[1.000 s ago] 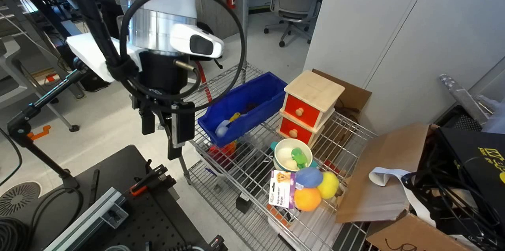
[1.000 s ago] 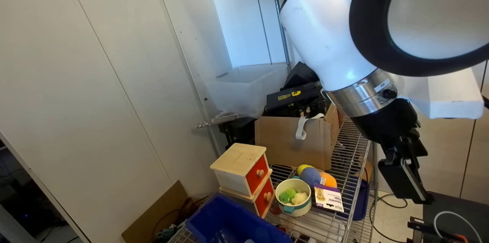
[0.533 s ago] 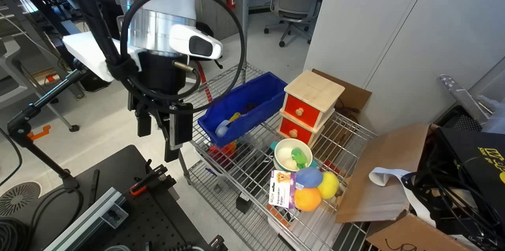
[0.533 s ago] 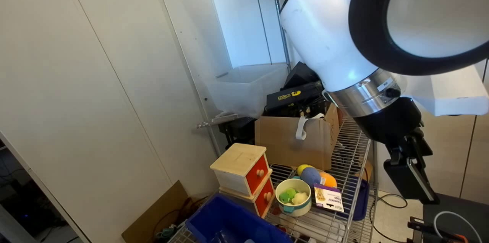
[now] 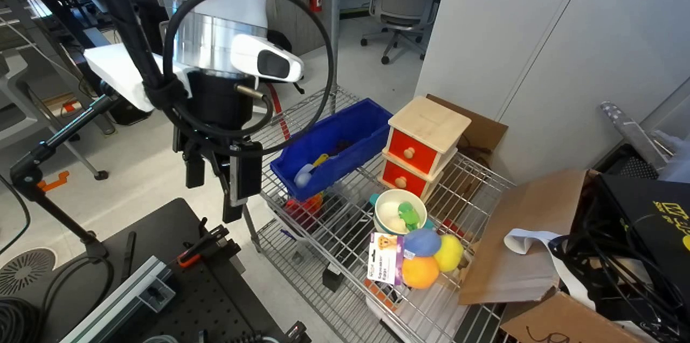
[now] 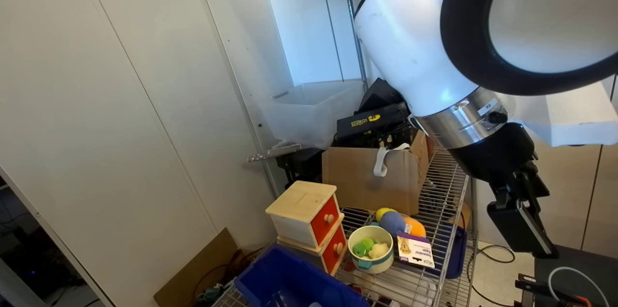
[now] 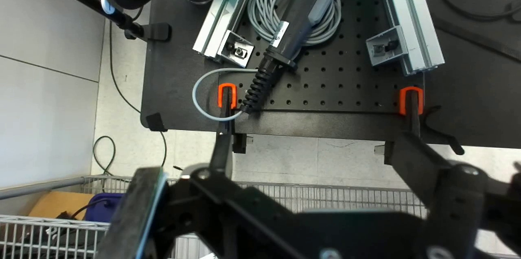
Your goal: Put the orange plush toy inside the blue crate
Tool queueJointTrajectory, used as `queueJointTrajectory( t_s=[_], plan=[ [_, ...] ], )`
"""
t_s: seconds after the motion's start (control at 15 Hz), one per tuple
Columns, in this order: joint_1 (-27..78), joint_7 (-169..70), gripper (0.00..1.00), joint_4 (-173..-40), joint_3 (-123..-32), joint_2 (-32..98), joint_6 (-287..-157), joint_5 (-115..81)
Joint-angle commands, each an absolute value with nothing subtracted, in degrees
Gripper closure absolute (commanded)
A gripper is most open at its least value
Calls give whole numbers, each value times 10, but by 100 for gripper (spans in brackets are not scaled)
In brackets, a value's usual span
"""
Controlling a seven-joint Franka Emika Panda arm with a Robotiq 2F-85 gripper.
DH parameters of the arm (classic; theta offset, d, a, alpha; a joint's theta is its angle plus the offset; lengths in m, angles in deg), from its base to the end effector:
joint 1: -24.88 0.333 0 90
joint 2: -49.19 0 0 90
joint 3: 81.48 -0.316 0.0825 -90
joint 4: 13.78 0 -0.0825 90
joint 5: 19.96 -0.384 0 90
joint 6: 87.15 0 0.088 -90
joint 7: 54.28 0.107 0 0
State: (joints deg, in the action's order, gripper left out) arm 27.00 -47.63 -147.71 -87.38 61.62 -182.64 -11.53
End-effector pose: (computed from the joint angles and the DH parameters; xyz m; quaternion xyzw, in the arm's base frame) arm 0.4137 0.0441 0.3950 0.9705 0.0313 -0.2132 0.1083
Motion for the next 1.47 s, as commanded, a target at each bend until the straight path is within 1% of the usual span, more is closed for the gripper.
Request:
queueJointTrajectory(
  t_s=[0.0, 0.47, 1.4],
  plan=[
    [275, -484, 0, -1462, -869, 609, -1806, -114],
    [275, -489, 0, -1461, -869, 605, -1812, -109],
    [284, -684, 0, -1482, -855, 622, -1936, -141]
  ],
)
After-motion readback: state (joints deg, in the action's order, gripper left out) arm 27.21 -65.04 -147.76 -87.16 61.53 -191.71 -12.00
